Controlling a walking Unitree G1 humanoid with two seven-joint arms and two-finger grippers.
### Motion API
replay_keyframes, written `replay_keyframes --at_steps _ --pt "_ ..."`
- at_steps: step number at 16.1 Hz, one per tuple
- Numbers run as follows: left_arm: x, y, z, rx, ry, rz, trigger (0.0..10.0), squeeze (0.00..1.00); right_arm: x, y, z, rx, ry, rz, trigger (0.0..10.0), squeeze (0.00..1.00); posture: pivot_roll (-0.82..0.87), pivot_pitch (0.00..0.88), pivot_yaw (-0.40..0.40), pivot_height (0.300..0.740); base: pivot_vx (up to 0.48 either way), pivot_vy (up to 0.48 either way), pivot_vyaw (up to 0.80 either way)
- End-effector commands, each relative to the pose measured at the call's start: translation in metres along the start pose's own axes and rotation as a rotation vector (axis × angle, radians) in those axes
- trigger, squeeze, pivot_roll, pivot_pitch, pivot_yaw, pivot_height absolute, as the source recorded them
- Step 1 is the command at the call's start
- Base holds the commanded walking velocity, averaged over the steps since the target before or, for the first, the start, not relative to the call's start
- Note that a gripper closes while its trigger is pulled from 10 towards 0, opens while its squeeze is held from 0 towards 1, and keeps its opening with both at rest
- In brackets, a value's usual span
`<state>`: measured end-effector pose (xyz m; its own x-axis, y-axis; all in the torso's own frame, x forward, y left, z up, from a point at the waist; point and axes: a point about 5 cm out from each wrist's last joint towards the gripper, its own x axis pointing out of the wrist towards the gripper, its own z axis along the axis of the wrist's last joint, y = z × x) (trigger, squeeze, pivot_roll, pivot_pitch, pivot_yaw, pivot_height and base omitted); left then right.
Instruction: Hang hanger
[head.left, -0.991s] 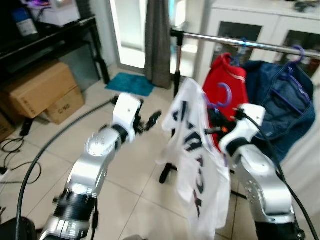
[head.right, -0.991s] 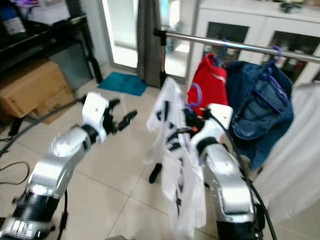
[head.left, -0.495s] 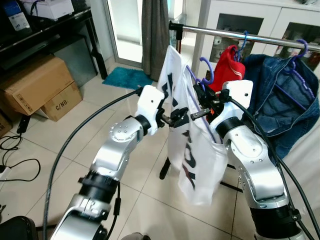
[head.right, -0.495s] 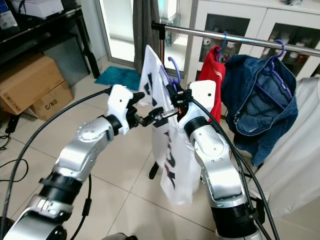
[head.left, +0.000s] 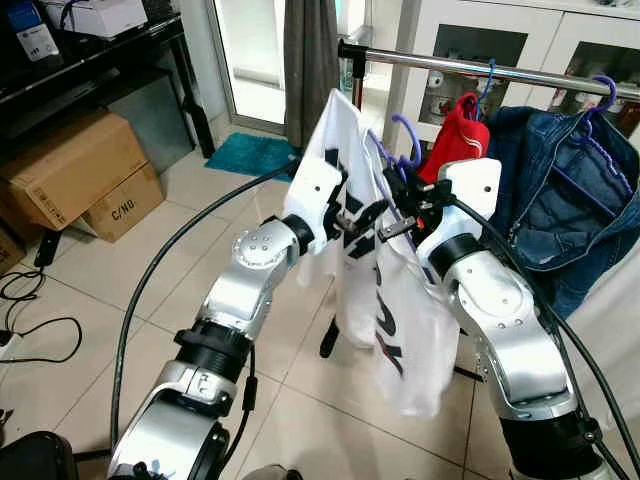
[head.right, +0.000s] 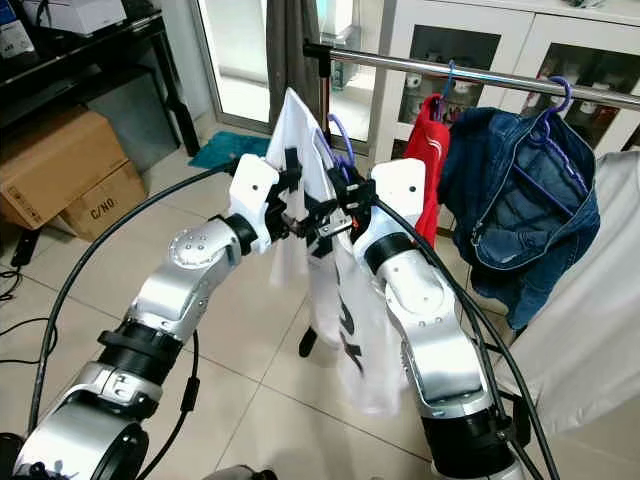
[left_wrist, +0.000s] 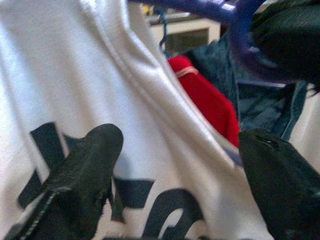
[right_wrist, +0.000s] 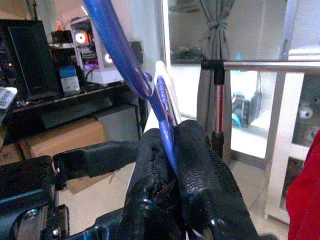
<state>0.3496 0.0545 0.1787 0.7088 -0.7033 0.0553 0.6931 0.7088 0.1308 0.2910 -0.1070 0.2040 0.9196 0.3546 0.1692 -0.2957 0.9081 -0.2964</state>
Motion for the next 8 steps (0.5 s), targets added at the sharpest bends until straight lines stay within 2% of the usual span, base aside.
replay_keyframes --at_steps 1,2,4,8 --pt "0.002 0.001 0.005 -0.001 -0.028 -0.012 3.6 0.00 0.000 -0.001 0.012 -0.011 -0.059 0.004 0.0 0.00 -0.07 0.003 0.070 0.740 0.000 0.000 0.00" --pt "0.003 0.000 0.010 0.019 -0.062 -0.012 0.0 0.00 0.000 -0.001 0.012 -0.007 -0.058 0.002 0.0 0.00 -0.07 0.000 0.067 0.740 0.000 0.000 0.00" --pt "0.003 0.004 0.014 0.078 -0.084 0.044 0.0 0.00 0.001 -0.002 0.010 -0.001 -0.054 0.001 0.0 0.00 -0.07 0.000 0.061 0.740 0.000 0.000 0.00" --pt "0.002 0.012 0.015 0.101 -0.100 0.121 0.0 0.00 0.000 -0.003 0.007 0.017 -0.047 0.001 0.0 0.00 -0.07 0.000 0.051 0.740 0.000 0.000 0.00"
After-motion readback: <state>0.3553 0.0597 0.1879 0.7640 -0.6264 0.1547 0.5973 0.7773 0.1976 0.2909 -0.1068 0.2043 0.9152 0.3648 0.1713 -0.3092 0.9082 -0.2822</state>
